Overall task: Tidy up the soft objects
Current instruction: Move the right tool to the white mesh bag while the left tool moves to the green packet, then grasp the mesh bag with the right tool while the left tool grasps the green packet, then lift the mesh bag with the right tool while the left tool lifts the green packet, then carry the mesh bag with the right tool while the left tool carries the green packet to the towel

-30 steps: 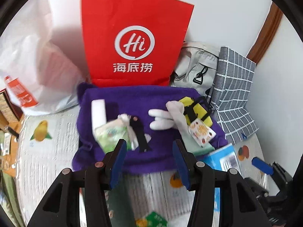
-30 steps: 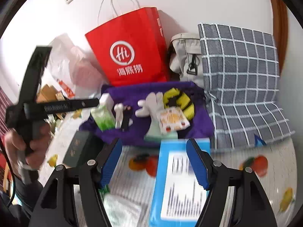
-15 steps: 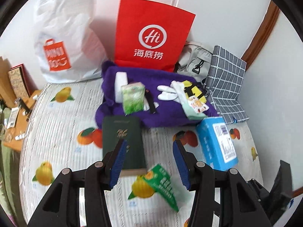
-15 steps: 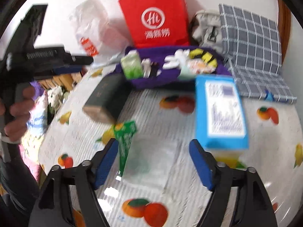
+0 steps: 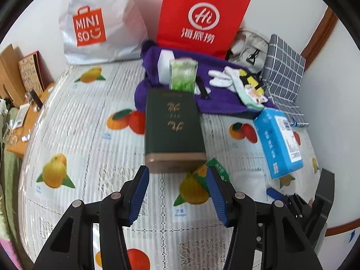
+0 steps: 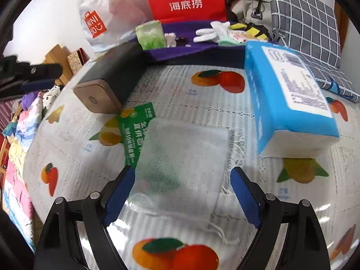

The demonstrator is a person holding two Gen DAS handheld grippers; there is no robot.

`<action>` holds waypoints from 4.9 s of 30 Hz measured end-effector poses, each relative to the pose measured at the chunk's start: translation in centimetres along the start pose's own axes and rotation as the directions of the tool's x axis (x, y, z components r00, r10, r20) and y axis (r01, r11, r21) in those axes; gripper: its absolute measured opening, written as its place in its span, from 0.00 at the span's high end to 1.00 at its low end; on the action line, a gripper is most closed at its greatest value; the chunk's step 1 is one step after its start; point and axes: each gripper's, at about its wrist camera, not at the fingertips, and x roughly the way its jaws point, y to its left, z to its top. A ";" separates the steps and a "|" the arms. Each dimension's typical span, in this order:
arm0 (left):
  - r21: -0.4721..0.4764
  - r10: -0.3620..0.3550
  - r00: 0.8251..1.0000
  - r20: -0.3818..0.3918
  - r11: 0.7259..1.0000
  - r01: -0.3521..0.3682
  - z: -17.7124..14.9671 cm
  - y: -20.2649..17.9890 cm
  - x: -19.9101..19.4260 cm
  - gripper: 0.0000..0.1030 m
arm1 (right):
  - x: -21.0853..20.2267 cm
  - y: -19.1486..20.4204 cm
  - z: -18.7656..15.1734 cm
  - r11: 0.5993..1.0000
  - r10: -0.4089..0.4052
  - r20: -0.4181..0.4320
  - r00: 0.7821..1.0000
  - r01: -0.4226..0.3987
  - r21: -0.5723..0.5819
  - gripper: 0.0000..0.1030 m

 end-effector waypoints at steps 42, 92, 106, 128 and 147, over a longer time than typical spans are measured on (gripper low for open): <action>0.109 0.074 0.986 -0.152 0.992 -0.058 -4.1 -10.7 9.7 0.33 | -6.2 -9.3 -6.6 0.996 -0.087 0.116 0.989 0.086 0.013 0.92; 0.089 0.005 0.998 -0.069 0.996 0.001 -9.9 -7.8 5.2 0.79 | -5.0 -11.4 -7.4 0.985 0.052 0.123 0.991 -0.071 0.155 0.91; 0.058 -0.029 0.999 -0.030 0.998 0.031 -9.9 -6.6 1.3 0.79 | -10.3 -8.4 -6.3 0.998 -0.026 0.173 0.985 0.016 0.057 0.92; 0.099 -0.047 0.994 0.094 0.994 0.037 -4.4 -7.6 -3.9 0.79 | -15.5 -6.0 -0.9 0.999 -0.043 0.291 0.956 0.049 -0.011 0.92; 0.174 -0.004 0.994 0.110 0.985 -0.016 1.8 -4.7 -3.3 0.79 | -14.0 -4.8 4.2 0.996 -0.066 0.346 0.936 0.042 0.075 0.92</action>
